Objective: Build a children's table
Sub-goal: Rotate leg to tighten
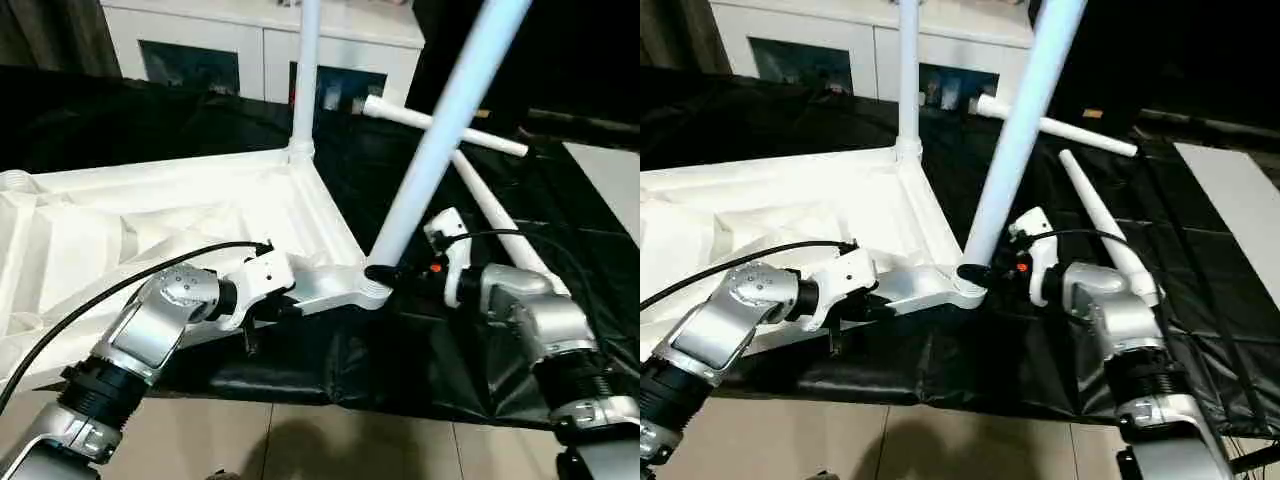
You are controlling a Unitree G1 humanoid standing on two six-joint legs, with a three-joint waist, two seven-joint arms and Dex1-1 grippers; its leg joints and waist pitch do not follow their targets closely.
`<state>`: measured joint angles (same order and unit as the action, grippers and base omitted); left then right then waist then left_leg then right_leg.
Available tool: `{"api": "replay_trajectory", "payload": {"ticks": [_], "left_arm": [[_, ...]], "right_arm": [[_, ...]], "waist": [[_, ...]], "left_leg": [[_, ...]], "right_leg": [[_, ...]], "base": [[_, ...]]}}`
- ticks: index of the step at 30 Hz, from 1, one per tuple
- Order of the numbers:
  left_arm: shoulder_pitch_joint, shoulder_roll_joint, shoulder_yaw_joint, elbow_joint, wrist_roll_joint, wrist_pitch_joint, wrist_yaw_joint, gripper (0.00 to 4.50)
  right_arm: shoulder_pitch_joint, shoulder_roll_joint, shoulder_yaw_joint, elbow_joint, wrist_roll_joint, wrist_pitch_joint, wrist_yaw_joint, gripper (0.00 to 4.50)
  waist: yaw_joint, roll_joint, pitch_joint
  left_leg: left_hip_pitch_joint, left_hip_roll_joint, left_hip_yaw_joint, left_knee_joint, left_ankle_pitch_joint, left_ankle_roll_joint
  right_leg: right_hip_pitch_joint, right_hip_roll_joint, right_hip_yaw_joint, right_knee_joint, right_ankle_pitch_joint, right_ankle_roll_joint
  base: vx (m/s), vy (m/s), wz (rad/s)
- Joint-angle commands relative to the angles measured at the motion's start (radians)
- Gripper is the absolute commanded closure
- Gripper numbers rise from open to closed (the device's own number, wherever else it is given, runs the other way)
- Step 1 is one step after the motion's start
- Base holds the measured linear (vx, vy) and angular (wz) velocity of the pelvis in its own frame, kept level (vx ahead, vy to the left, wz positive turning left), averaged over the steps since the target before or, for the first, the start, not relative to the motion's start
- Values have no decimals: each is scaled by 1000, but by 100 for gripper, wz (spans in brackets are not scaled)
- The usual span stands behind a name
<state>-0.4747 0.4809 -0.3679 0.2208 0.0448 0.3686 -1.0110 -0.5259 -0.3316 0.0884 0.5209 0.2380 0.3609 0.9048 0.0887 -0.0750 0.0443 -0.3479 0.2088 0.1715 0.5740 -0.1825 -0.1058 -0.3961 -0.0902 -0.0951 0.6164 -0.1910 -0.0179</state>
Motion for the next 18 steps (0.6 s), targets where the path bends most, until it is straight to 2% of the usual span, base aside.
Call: {"api": "replay_trajectory", "payload": {"ticks": [1, 2, 3, 4, 6, 7, 8, 10, 11, 12, 13, 14, 15, 16, 17, 18], "left_arm": [[-36, -27, 17, -16, -7, -20, 25, 450], [-54, -65, 33, 37, 3, -5, 89, 450], [-54, -65, 33, 37, 3, -5, 89, 450], [-62, -77, 36, 57, 8, 0, 111, 450], [-87, -106, 33, 100, 25, 17, 154, 450], [-102, -129, 34, 116, 27, 31, 176, 450], [-106, -135, 34, 120, 27, 34, 181, 450], [-117, -151, 35, 130, 27, 43, 195, 450], [-147, -198, 39, 155, 26, 72, 234, 450], [-164, -223, 36, 171, 35, 85, 258, 450], [-183, -262, 41, 185, 38, 117, 296, 450], [-197, -299, 43, 192, 38, 144, 325, 450], [-197, -299, 43, 192, 38, 144, 325, 450], [-209, -328, 46, 202, 38, 161, 347, 450], [-227, -367, 51, 221, 37, 178, 382, 450], [-228, -369, 51, 222, 37, 178, 384, 450]], "right_arm": [[31, 5, 35, 89, -59, 36, -67, 226], [33, 51, 18, 133, -79, 30, -185, 226], [33, 51, 18, 133, -79, 30, -185, 226], [33, 71, 11, 151, -86, 29, -232, 226], [17, 132, -29, 229, -91, 8, -385, 227], [0, 165, -60, 275, -79, -7, -456, 227], [-4, 173, -67, 286, -77, -11, -472, 227], [-15, 194, -87, 315, -69, -23, -515, 227], [-44, 237, -132, 370, -45, -55, -605, 227], [-60, 259, -156, 397, -32, -72, -653, 227], [-79, 281, -184, 429, -15, -92, -711, 228], [-96, 301, -208, 457, -1, -113, -767, 228], [-96, 301, -208, 457, -1, -113, -767, 228], [-110, 316, -227, 480, 7, -131, -814, 228], [-132, 336, -257, 519, 14, -158, -878, 228], [-134, 337, -259, 521, 15, -159, -882, 228]], "waist": [[-3, 15, -49], [-5, 14, -48], [-5, 14, -48], [-8, 15, -44], [-11, 16, -44], [-14, 20, -41], [-18, 19, -40], [-29, 19, -36], [-40, 27, -36], [-43, 29, -34], [-53, 37, -34], [-59, 46, -31], [-59, 46, -31], [-61, 49, -32], [-59, 50, -25], [-62, 45, -24]], "left_leg": [[6, 25, 1, -68, -236, 2], [6, 25, -2, -70, -259, -10], [6, 25, -2, -70, -259, -10], [9, 21, -5, -72, -307, -21], [12, 22, -9, -73, -338, -28], [13, 20, -13, -75, -365, -36], [16, 18, -14, -74, -386, -38], [21, 15, -23, -74, -452, -42], [44, 16, -26, -68, -517, -37], [52, 15, -28, -65, -545, -35], [56, 22, -36, -71, -593, -34], [47, 34, -48, -87, -649, -38], [47, 34, -48, -87, -649, -38], [29, 54, -55, -118, -729, -39], [39, 48, -45, -122, -755, -43], [51, 38, -41, -111, -755, -42]], "right_leg": [[43, -56, 56, -84, -274, -169], [41, -57, 56, -90, -334, -146], [41, -57, 56, -90, -334, -146], [34, -57, 52, -103, -435, -114], [30, -60, 50, -111, -498, -87], [26, -61, 46, -118, -545, -71], [24, -61, 43, -123, -572, -62], [25, -61, 27, -138, -651, -29], [11, -62, 14, -156, -671, -21], [8, -60, 2, -166, -679, -18], [18, -56, -16, -168, -640, -17], [36, -52, -31, -163, -577, -19], [36, -52, -31, -163, -577, -19], [66, -48, -18, -118, -440, -48], [50, -48, -13, -124, -445, -65], [37, -51, -16, -139, -497, -60]], "base": [[0, 0, 0], [0, 0, 0], [0, 0, 0], [-53, -4, -1], [-55, -1, -1], [0, 0, 0], [0, 0, 0], [-27, 9, -4], [-66, 27, -1], [-66, 27, -1], [-66, 41, 1], [-48, 59, -6], [-48, 59, -6], [-32, 59, -6], [0, 0, 0], [0, 0, 0]]}}
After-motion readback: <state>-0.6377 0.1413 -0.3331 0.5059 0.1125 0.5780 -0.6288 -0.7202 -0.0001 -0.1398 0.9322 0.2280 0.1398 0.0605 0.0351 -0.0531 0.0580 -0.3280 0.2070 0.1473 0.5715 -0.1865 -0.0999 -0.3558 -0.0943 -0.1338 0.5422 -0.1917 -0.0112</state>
